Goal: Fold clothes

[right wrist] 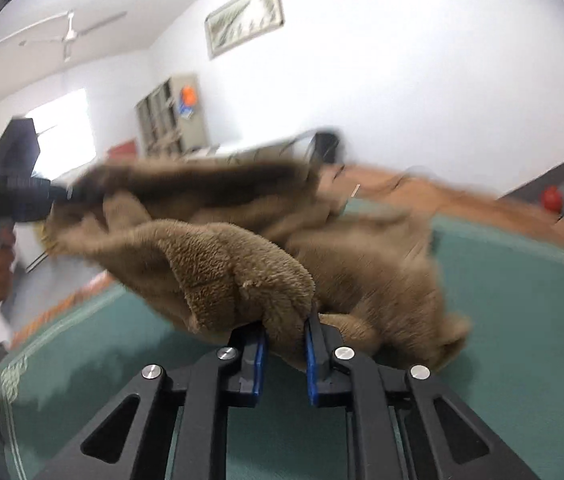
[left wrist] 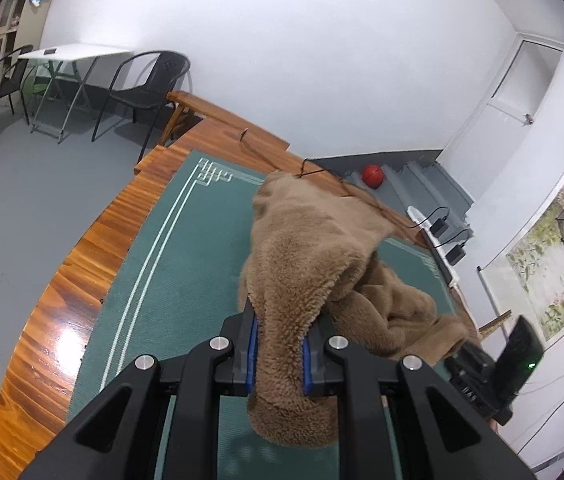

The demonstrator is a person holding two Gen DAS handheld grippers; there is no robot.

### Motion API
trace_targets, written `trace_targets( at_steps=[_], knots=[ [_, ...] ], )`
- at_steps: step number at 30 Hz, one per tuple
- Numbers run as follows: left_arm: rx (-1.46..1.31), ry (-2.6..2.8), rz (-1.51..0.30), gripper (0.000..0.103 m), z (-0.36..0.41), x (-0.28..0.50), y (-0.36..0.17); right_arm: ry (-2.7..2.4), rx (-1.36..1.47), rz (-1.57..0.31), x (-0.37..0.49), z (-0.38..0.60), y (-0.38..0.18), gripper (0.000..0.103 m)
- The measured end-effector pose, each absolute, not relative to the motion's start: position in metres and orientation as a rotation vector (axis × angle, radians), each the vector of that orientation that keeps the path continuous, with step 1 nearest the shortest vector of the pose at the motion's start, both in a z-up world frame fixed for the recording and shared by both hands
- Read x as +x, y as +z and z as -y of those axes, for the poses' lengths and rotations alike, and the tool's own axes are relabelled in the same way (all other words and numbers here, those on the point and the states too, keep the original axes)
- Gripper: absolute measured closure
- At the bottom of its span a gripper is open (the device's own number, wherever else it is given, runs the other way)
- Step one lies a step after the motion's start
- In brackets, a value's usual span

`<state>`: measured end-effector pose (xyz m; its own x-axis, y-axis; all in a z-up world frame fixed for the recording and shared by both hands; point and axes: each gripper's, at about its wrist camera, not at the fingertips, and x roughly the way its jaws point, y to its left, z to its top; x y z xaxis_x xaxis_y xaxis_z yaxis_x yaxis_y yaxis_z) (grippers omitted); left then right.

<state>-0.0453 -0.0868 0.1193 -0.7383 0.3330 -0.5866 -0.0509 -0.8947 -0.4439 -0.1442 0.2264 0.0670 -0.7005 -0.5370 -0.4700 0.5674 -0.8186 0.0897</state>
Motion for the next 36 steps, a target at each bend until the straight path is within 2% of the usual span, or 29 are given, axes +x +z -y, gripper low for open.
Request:
trace_targets(
  at_steps=[2, 3, 6, 8, 11, 13, 14, 15, 16, 18, 20, 22, 25, 26, 29, 32, 33, 36],
  knots=[
    [-0.978, 2.677, 0.598, 0.085, 0.083, -0.033, 0.13, -2.552, 0.515, -0.105, -0.11, -0.228, 0.102, 0.096],
    [-0.957, 2.674, 0.598, 0.085, 0.081, -0.026, 0.135, -2.605, 0.442, -0.11, -0.098, -0.231, 0.118, 0.103],
    [-0.896, 2.645, 0.613, 0.085, 0.076, -0.007, 0.15, -2.703, 0.23, -0.005, -0.061, -0.26, 0.171, 0.103],
    [-0.841, 2.649, 0.611, 0.085, 0.072, 0.007, 0.162, -2.65, 0.198, 0.017, -0.046, -0.268, 0.199, 0.102],
    [-0.692, 2.734, 0.569, 0.085, 0.075, 0.033, 0.187, -2.558, 0.214, -0.041, -0.036, -0.268, 0.202, 0.101],
    [-0.595, 2.79, 0.529, 0.085, 0.079, 0.05, 0.203, -2.527, 0.286, -0.123, -0.034, -0.26, 0.188, 0.089],
    [-0.585, 2.806, 0.499, 0.085, 0.08, 0.054, 0.208, -2.519, 0.328, -0.173, -0.034, -0.254, 0.177, 0.061],
    [-0.586, 2.828, 0.469, 0.085, 0.082, 0.057, 0.212, -2.522, 0.368, -0.23, -0.032, -0.248, 0.161, 0.018],
    [-0.591, 2.853, 0.417, 0.085, 0.082, 0.059, 0.212, -2.527, 0.399, -0.276, -0.028, -0.244, 0.147, 0.007],
    [-0.604, 2.901, 0.276, 0.084, 0.078, 0.062, 0.21, -2.536, 0.457, -0.304, -0.03, -0.242, 0.12, 0.005],
    [-0.635, 2.956, 0.042, 0.072, 0.066, 0.061, 0.196, -2.536, 0.523, -0.306, -0.031, -0.241, 0.095, 0.005],
    [-0.651, 3.003, -0.222, 0.048, 0.053, 0.057, 0.174, -2.534, 0.572, -0.316, -0.032, -0.238, 0.077, 0.005],
    [-0.629, 3.025, -0.629, 0.042, 0.036, 0.053, 0.137, -2.535, 0.606, -0.339, -0.018, -0.238, 0.065, 0.005],
    [-0.662, 3.001, -0.663, 0.039, 0.035, 0.049, 0.126, -2.532, 0.616, -0.341, -0.017, -0.237, 0.059, 0.005],
    [-0.828, 2.894, -0.606, 0.035, 0.04, 0.034, 0.096, -2.53, 0.645, -0.35, -0.021, -0.232, 0.044, 0.005],
    [-0.98, 2.766, -0.307, 0.03, 0.049, 0.013, 0.077, -2.526, 0.673, -0.33, -0.009, -0.233, 0.054, 0.005],
    [-1.008, 2.744, -0.248, 0.026, 0.049, 0.005, 0.071, -2.524, 0.684, -0.32, -0.009, -0.232, 0.052, 0.005],
    [-1.026, 2.739, -0.227, 0.024, 0.038, -0.014, 0.058, -2.515, 0.708, -0.304, -0.008, -0.231, 0.047, 0.005]
  ],
)
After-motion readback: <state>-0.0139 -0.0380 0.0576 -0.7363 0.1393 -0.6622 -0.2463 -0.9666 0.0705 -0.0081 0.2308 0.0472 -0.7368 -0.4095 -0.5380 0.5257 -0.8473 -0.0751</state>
